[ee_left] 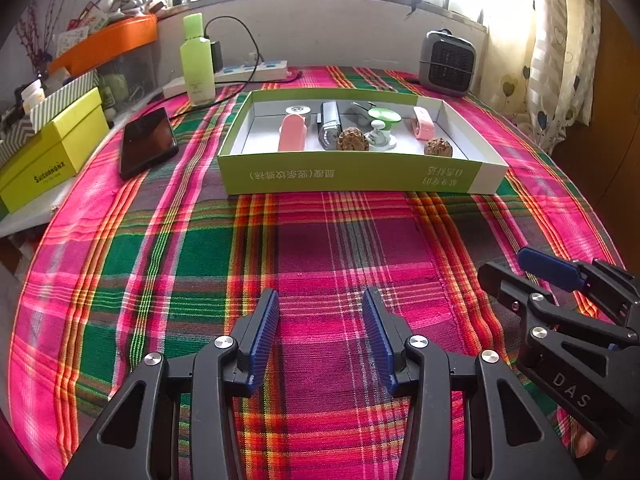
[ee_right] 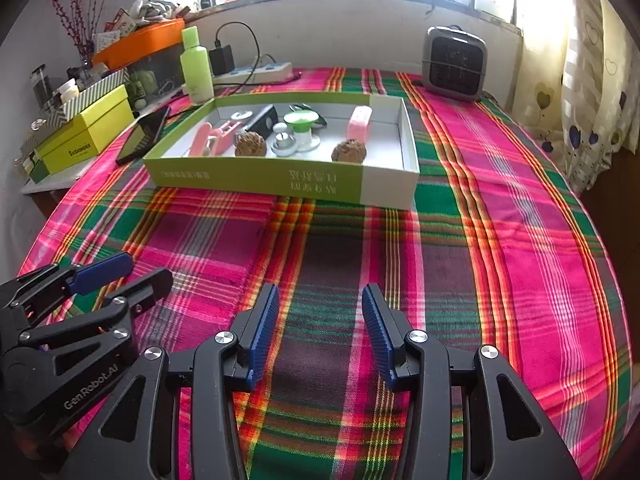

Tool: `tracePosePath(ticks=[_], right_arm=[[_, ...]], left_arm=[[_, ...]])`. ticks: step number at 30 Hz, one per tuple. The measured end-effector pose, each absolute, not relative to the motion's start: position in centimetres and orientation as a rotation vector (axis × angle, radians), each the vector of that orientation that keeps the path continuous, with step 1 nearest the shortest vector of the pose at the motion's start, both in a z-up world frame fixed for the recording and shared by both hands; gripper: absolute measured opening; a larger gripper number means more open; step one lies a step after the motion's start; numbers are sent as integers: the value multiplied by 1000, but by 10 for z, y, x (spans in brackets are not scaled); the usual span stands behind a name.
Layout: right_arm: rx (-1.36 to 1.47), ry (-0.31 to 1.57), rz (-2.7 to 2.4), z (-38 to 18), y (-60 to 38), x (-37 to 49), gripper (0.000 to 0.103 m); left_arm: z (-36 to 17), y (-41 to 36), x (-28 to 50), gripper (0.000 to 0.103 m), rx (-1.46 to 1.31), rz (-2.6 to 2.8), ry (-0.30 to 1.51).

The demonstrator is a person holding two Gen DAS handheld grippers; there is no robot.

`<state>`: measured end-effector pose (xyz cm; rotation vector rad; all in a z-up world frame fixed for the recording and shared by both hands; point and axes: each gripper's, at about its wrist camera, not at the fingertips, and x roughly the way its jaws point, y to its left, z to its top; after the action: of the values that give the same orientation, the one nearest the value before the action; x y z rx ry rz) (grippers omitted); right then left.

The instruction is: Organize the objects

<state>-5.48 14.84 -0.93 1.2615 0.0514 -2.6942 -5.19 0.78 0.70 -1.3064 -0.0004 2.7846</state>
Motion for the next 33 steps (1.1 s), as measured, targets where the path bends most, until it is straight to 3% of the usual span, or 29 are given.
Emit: tracePosePath(ticks=[12, 20, 24, 33], right_arm=[[1296, 32, -2707, -12, 155, -54, 45], [1306, 76, -2723, -13, 154, -52, 45], [1323, 66, -2741, -14, 157, -53, 56], [1325, 69, -2737, -13, 157, -53, 59]], left_arm=[[5, 11, -55, 54, -1331, 2801, 12], [4, 14, -58, 56, -1334, 2805, 6], [4, 15, -58, 60, -1333, 2799, 10], [4, 17, -57, 64, -1334, 2794, 21]])
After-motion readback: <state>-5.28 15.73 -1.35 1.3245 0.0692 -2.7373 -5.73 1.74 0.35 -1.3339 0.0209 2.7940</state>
